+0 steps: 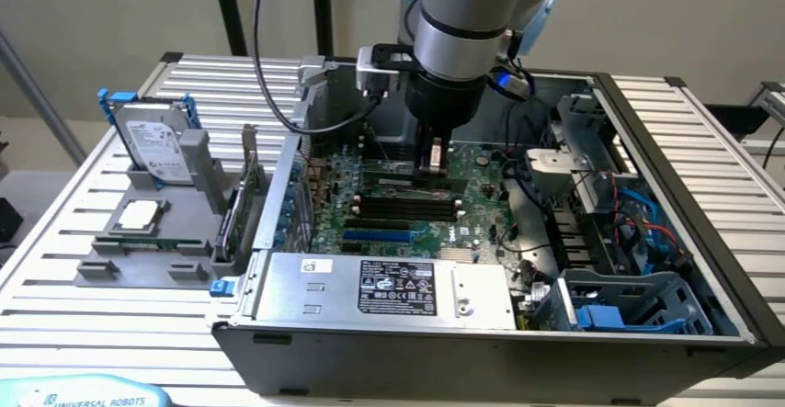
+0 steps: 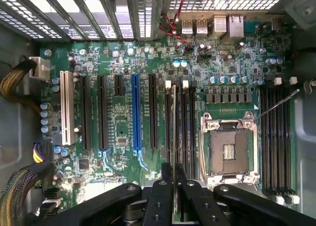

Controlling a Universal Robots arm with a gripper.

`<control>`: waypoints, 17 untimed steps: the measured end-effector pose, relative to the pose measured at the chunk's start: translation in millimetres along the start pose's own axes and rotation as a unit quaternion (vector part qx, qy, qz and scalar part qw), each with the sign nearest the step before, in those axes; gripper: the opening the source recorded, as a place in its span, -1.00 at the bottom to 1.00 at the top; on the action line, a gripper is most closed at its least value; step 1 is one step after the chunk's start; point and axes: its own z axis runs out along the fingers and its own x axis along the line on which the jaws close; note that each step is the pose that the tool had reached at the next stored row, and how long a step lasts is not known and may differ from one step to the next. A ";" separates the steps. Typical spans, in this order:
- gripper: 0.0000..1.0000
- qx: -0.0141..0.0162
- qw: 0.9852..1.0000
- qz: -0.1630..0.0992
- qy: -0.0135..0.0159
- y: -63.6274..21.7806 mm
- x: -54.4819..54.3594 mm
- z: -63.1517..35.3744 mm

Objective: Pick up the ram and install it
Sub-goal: 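Insert the ram into the slot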

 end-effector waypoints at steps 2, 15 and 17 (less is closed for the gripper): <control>-0.73 0.000 1.000 0.000 0.000 -0.2 0.2 3.6; -0.73 0.004 1.000 -0.001 0.012 0.2 -8.4 24.8; -0.73 0.005 1.000 -0.002 0.018 0.7 -11.1 26.6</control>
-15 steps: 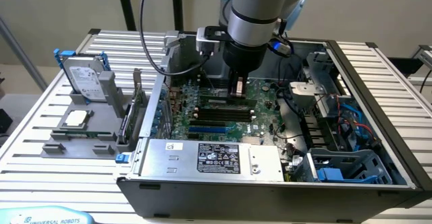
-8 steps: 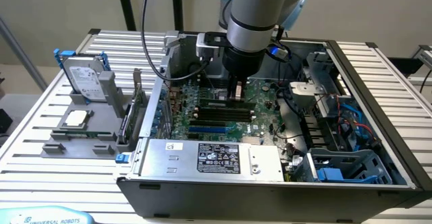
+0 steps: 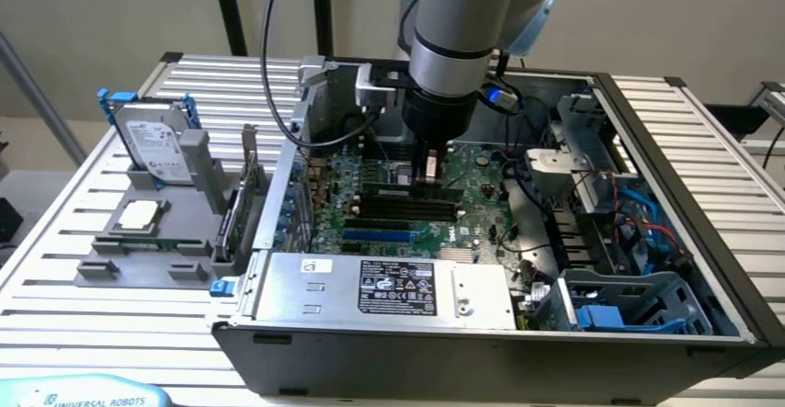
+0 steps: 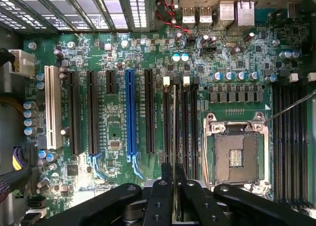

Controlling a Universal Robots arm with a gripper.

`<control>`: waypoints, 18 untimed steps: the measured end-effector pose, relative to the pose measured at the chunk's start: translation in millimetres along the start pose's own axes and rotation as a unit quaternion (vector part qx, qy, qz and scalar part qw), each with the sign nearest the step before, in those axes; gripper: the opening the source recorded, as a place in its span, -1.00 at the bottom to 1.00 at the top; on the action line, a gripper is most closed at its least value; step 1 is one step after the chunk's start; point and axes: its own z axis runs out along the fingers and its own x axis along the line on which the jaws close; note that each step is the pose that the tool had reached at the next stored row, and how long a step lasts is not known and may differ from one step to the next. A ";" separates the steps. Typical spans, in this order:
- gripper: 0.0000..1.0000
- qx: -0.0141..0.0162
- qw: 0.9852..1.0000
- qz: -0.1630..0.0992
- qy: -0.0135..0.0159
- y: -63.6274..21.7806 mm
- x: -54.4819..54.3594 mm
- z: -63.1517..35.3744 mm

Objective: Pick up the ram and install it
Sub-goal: 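Insert the ram into the slot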

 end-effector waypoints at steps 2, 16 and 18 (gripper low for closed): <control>-0.73 0.002 1.000 -0.001 0.006 0.7 -2.4 1.6; -0.73 0.003 1.000 -0.005 0.015 3.2 -3.3 17.5; -0.73 0.003 1.000 -0.005 0.015 3.1 -3.3 17.9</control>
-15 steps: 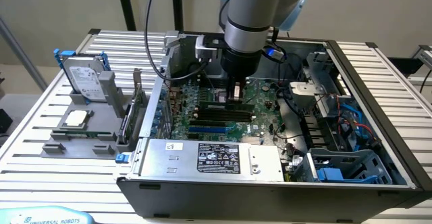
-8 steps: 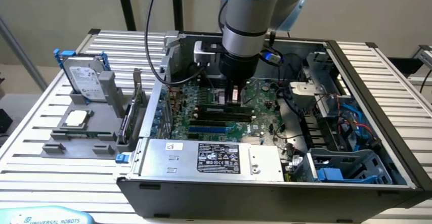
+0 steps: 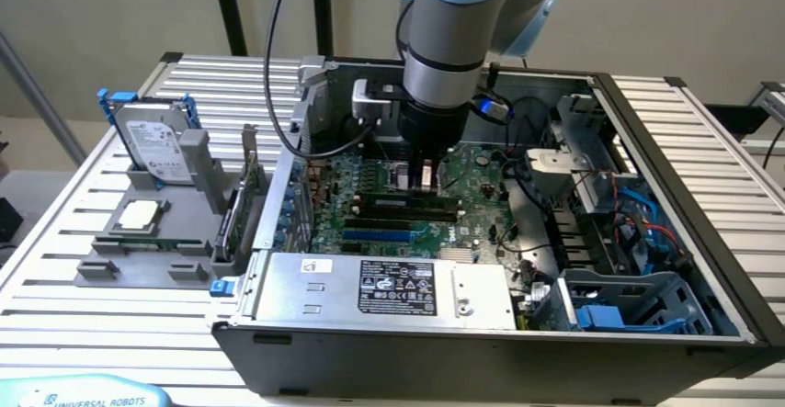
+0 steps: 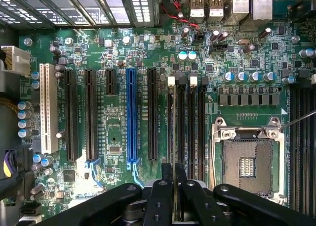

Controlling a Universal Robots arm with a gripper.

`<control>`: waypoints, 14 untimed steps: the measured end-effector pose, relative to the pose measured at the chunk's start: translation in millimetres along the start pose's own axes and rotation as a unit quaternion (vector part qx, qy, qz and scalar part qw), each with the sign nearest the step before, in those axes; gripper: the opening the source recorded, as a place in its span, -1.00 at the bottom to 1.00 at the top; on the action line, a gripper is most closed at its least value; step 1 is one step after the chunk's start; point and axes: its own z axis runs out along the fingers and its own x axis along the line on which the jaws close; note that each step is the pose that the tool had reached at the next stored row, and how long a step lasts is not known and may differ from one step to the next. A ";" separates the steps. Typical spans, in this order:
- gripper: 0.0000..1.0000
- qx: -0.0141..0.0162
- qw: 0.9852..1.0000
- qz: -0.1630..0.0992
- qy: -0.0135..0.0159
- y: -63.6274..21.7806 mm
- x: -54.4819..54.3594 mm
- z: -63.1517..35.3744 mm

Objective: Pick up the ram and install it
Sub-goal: 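Insert the ram into the slot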

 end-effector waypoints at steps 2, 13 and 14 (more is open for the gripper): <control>-0.73 0.000 1.000 0.000 0.000 0.0 0.0 0.8; -0.73 0.000 1.000 0.000 0.004 -0.3 -0.1 3.0; -0.73 0.000 1.000 0.000 0.004 -0.5 -0.1 3.1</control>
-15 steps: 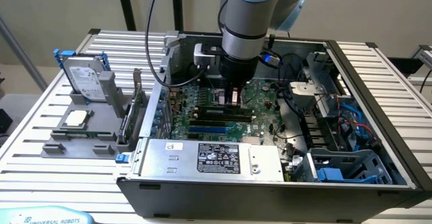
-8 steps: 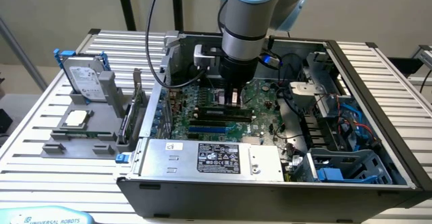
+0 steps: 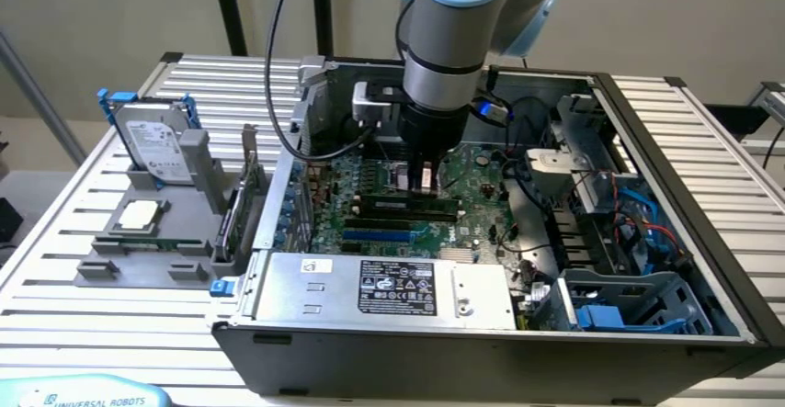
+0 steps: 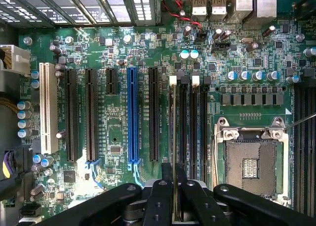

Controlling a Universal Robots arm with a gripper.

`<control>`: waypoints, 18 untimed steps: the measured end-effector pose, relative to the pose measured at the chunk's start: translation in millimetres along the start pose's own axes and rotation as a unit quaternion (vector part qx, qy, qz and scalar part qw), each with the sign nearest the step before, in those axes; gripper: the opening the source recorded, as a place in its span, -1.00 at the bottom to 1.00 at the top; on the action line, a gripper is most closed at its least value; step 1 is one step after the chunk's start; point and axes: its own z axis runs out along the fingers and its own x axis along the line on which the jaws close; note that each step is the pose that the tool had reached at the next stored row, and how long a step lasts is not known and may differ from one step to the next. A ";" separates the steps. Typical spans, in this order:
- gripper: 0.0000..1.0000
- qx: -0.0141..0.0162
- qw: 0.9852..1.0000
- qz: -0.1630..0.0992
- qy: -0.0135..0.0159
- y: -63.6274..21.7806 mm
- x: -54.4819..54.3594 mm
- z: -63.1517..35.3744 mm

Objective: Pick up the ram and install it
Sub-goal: 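Insert the ram into the slot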

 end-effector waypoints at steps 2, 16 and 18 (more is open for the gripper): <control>-0.73 0.000 1.000 0.000 0.000 -0.3 -0.1 0.2; -0.73 0.000 1.000 -0.001 0.000 -0.6 -3.8 3.0; -0.73 0.000 1.000 -0.001 0.000 -0.6 -3.8 3.4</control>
